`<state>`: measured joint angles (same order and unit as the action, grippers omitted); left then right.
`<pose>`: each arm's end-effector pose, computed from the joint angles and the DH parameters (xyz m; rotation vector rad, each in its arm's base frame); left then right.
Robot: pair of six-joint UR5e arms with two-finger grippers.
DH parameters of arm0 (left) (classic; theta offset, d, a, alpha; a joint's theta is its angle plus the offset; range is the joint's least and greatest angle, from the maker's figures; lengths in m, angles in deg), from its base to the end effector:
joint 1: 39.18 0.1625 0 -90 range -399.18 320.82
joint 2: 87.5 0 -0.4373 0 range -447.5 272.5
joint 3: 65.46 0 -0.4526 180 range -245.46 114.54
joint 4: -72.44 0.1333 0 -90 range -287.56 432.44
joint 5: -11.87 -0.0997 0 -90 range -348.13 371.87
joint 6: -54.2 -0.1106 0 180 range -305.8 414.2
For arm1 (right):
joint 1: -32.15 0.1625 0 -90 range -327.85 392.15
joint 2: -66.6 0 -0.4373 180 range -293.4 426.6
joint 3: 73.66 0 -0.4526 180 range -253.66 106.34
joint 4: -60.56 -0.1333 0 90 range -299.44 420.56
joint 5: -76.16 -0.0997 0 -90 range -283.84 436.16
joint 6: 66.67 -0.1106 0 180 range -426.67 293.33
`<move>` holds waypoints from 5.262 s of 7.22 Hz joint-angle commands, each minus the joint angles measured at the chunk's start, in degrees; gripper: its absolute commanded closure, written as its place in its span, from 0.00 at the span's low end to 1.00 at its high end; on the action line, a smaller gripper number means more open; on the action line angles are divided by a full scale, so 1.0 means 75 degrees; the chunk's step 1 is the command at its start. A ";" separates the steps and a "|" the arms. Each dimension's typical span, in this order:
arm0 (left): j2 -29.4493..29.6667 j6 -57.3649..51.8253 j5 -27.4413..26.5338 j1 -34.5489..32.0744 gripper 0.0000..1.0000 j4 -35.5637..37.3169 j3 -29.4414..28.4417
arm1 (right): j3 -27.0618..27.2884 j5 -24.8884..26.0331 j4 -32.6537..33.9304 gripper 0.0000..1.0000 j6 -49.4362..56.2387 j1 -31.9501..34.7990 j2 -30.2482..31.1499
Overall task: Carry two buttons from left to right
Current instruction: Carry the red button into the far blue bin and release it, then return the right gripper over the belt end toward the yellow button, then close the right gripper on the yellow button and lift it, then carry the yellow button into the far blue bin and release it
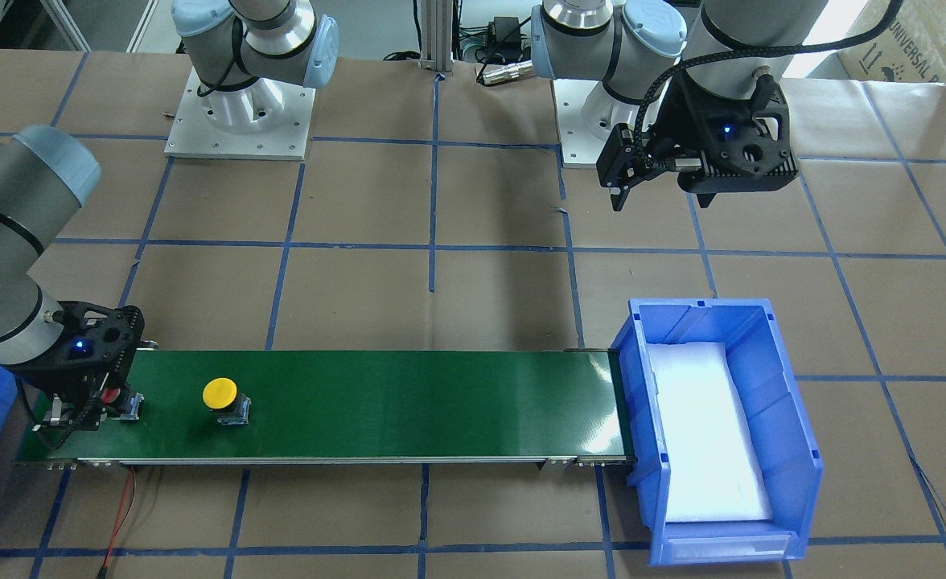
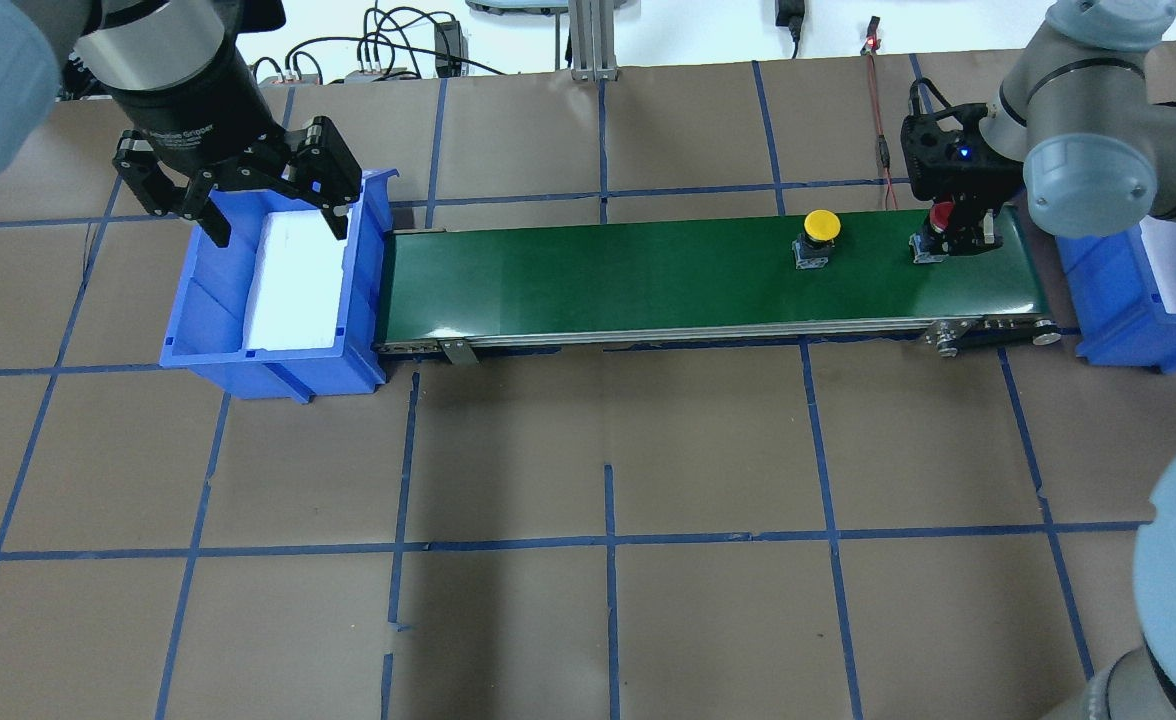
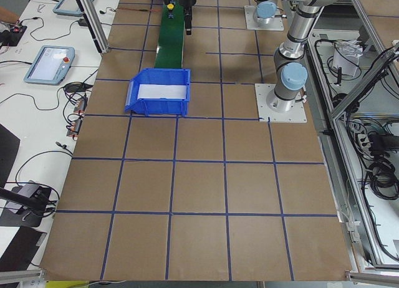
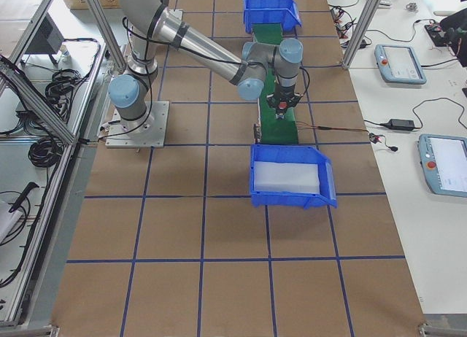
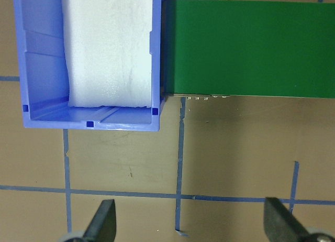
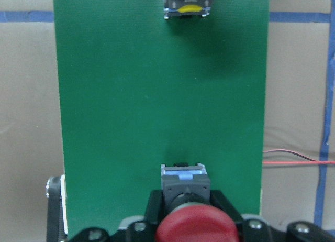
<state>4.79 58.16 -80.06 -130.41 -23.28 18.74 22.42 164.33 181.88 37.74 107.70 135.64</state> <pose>-0.1417 -0.5617 0.5129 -0.0730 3.1048 0.0575 -0.0340 -0.6803 0.2623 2.1868 -2.1857 0.1013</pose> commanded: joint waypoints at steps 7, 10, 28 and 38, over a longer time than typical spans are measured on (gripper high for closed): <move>0.0000 0.0000 0.0000 0.0000 0.00 0.0000 0.0000 | -0.2100 -0.0409 -0.0251 0.92 0.3400 -0.3123 -0.1714; 0.0000 0.0000 0.0000 0.0000 0.00 0.0000 0.0000 | -0.2041 -0.0354 -0.0251 0.18 0.3353 -0.3135 -0.1917; 0.0000 0.0000 0.0000 0.0000 0.00 0.0000 0.0000 | -0.0612 -0.0905 -0.0778 0.09 0.0481 -0.0030 -0.0440; 0.0000 0.0012 0.0000 0.0000 0.00 0.0000 0.0000 | -0.1392 -0.0131 -0.1174 0.92 0.0845 -0.0903 0.0074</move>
<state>4.78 58.21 -80.06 -130.41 -23.28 18.74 15.31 163.23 174.62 43.93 105.02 134.34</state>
